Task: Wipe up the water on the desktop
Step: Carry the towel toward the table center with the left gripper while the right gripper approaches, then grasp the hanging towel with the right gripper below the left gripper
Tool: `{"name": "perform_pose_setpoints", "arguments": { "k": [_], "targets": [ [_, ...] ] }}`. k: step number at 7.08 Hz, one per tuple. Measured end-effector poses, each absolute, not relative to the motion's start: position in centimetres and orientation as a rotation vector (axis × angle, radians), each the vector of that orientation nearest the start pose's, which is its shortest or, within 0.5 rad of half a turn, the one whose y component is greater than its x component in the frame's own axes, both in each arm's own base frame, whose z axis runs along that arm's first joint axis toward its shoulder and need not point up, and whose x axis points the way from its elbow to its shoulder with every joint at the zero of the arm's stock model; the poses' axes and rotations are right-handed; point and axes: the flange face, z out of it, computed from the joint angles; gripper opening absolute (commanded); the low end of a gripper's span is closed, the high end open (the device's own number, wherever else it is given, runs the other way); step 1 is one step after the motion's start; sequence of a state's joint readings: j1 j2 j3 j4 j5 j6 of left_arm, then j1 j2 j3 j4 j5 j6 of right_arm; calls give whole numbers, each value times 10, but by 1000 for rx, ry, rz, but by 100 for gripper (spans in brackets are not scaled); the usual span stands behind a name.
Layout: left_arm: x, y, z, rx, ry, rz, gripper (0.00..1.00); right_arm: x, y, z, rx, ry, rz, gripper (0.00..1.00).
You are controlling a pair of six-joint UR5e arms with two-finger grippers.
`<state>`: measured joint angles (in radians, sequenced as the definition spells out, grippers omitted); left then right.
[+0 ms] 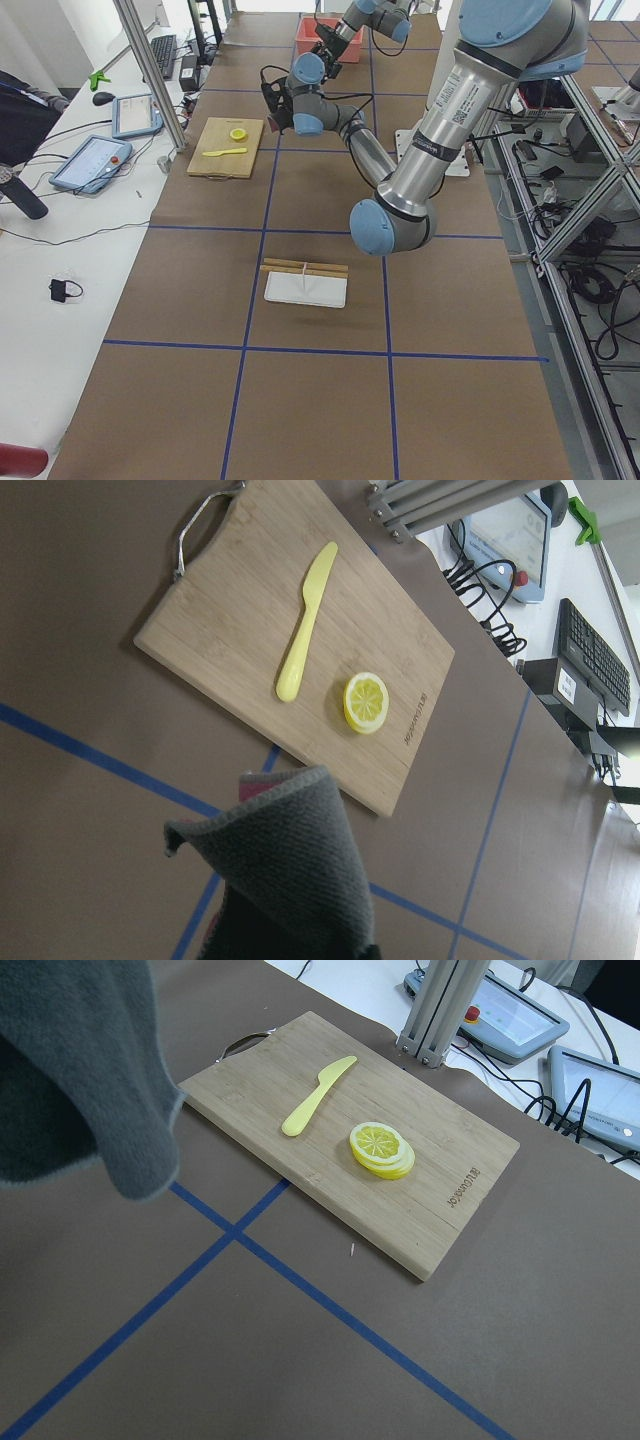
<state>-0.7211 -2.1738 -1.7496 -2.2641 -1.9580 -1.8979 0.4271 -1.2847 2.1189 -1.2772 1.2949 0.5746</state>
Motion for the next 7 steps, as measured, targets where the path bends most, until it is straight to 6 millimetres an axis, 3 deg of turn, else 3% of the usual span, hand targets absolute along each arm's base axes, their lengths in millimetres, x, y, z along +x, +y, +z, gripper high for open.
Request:
{"name": "perform_pose_setpoints", "arguments": {
  "k": [2,4,7],
  "targets": [
    [422,-450,116,-70,1561,-532,0,-422,-355,230,960,-644,-360,92],
    [438,-425,91,-88,1603,-508,0,-430,-355,228,972,-628,-369,93],
    [452,-420,89,-74,1604,-525,0,-432,-350,223,978,-639,-376,93]
  ]
}}
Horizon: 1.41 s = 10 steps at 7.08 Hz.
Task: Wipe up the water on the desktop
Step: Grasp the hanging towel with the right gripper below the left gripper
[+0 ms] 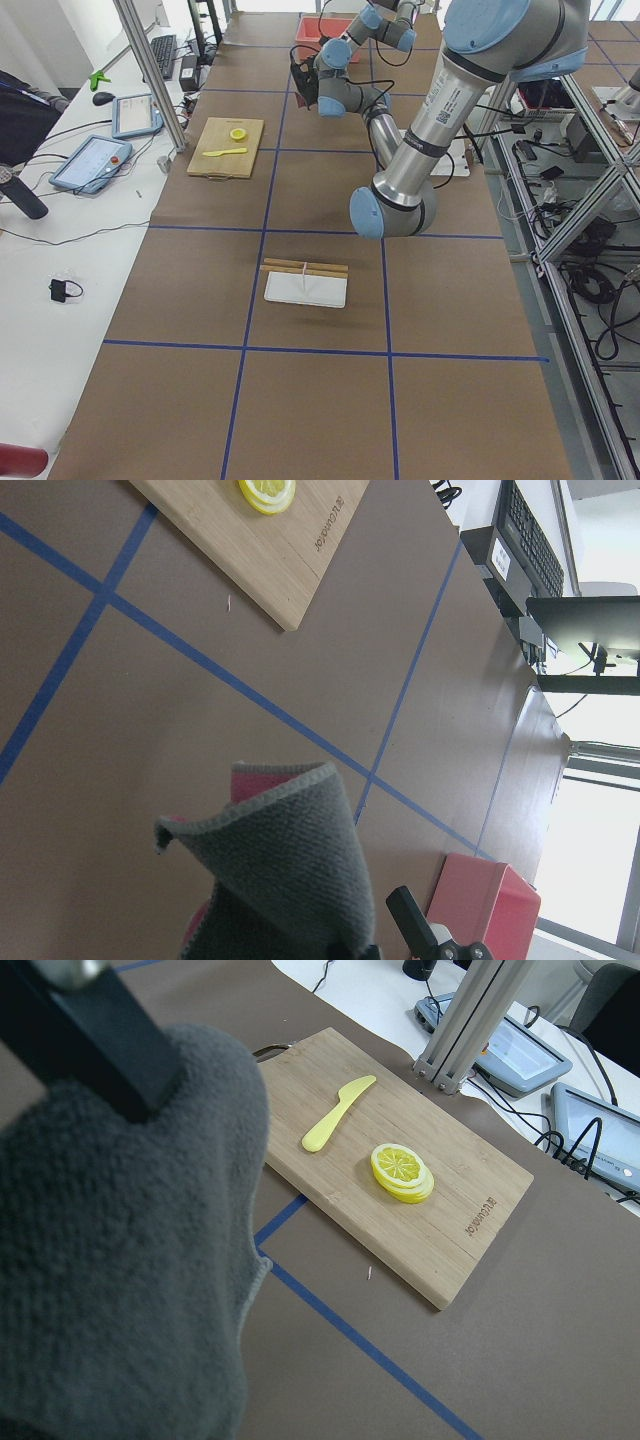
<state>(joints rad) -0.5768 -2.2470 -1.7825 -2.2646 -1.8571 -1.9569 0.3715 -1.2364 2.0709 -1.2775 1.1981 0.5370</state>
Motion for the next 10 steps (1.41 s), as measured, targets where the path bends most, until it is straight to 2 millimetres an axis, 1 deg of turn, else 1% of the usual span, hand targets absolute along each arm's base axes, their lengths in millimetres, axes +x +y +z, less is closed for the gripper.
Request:
{"name": "perform_pose_setpoints", "arguments": {
  "k": [2,3,5,7,8,10],
  "targets": [
    [455,-424,93,-55,1596,-545,0,-437,-342,221,977,-654,-389,93],
    [455,-425,91,-47,1599,-554,0,-441,-336,221,977,-657,-397,95],
    [454,-426,83,-35,1613,-569,0,-452,-323,221,996,-642,-401,94],
    [453,-425,79,-33,1622,-569,0,-456,-318,220,1007,-636,-400,75],
    [451,-423,77,-36,1629,-564,0,-456,-317,220,1008,-635,-400,72],
    [447,-416,76,-61,1633,-533,0,-456,-318,220,1009,-635,-399,68]
  ]
}}
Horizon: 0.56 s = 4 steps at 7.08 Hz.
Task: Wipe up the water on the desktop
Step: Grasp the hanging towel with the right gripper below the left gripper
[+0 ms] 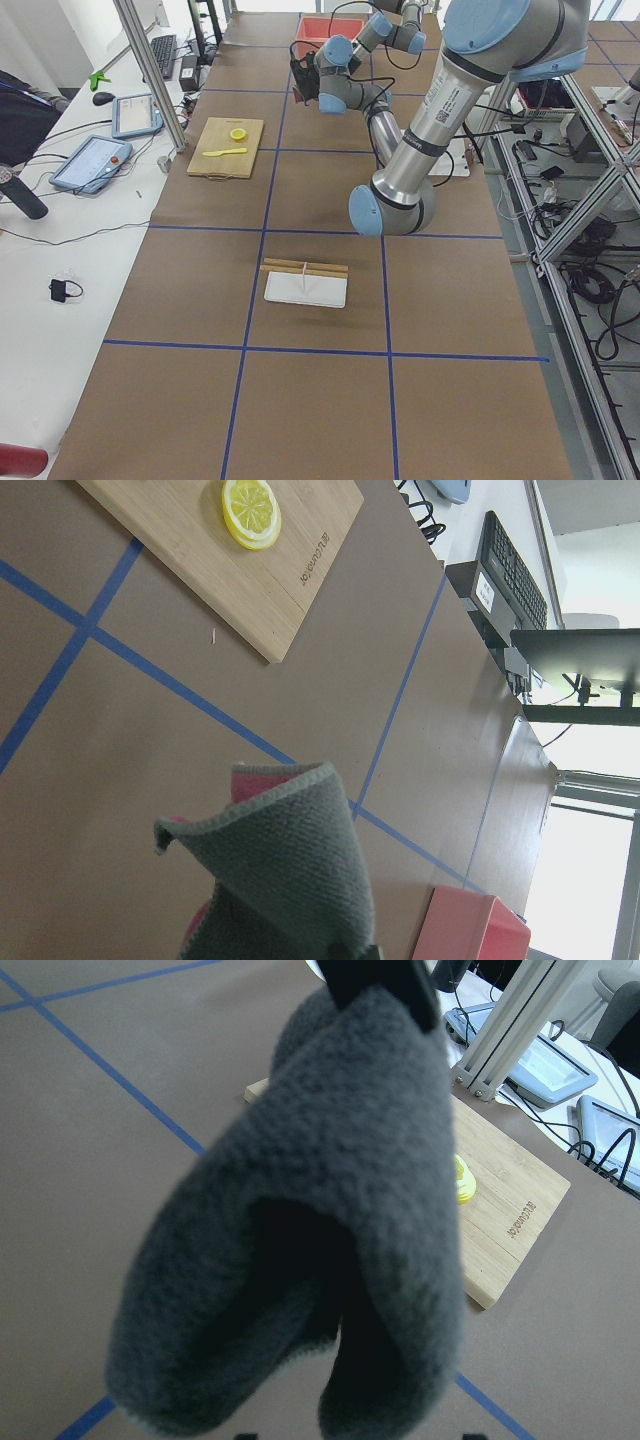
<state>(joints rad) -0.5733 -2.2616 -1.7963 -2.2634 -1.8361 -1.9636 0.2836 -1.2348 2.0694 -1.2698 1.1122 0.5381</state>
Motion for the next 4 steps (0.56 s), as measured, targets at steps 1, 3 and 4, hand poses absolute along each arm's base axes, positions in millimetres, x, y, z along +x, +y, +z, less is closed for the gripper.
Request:
{"name": "perform_pose_setpoints", "arguments": {
  "k": [1,3,4],
  "targets": [
    [446,-415,75,-70,1634,-523,0,-456,-318,220,1009,-636,-399,66],
    [446,-412,74,-78,1636,-513,0,-455,-318,220,1010,-635,-398,66],
    [446,-411,75,-86,1635,-504,0,-455,-318,220,1010,-635,-397,66]
  ]
}}
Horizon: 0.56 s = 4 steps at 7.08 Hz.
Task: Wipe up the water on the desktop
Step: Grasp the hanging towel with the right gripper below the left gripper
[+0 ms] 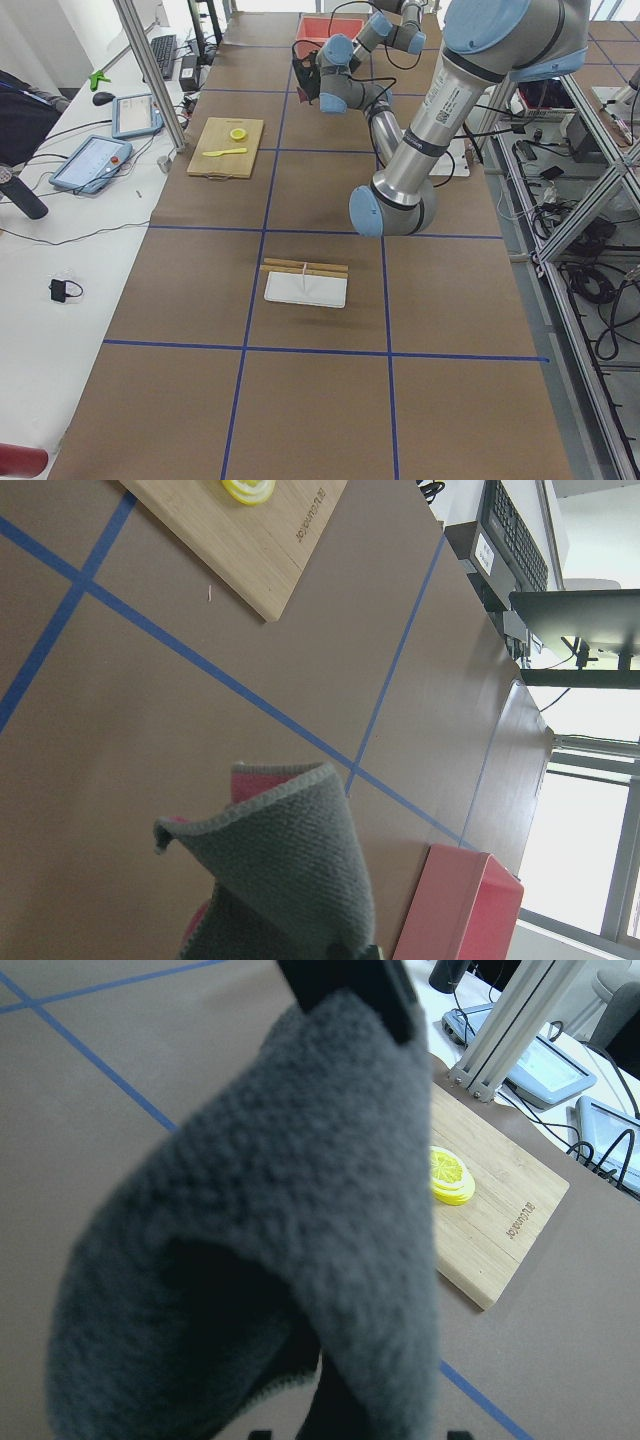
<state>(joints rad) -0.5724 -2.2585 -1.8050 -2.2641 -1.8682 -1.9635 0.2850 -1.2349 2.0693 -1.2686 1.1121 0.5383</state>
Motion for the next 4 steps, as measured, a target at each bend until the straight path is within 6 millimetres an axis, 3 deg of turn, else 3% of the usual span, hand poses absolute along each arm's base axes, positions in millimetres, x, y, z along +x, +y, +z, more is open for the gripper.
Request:
{"name": "perform_pose_setpoints", "arguments": {
  "k": [3,4],
  "targets": [
    [449,-407,76,-105,1630,-486,0,-455,-319,219,1012,-636,-395,66],
    [451,-404,75,-110,1631,-482,0,-455,-319,219,1012,-637,-395,58]
  ]
}}
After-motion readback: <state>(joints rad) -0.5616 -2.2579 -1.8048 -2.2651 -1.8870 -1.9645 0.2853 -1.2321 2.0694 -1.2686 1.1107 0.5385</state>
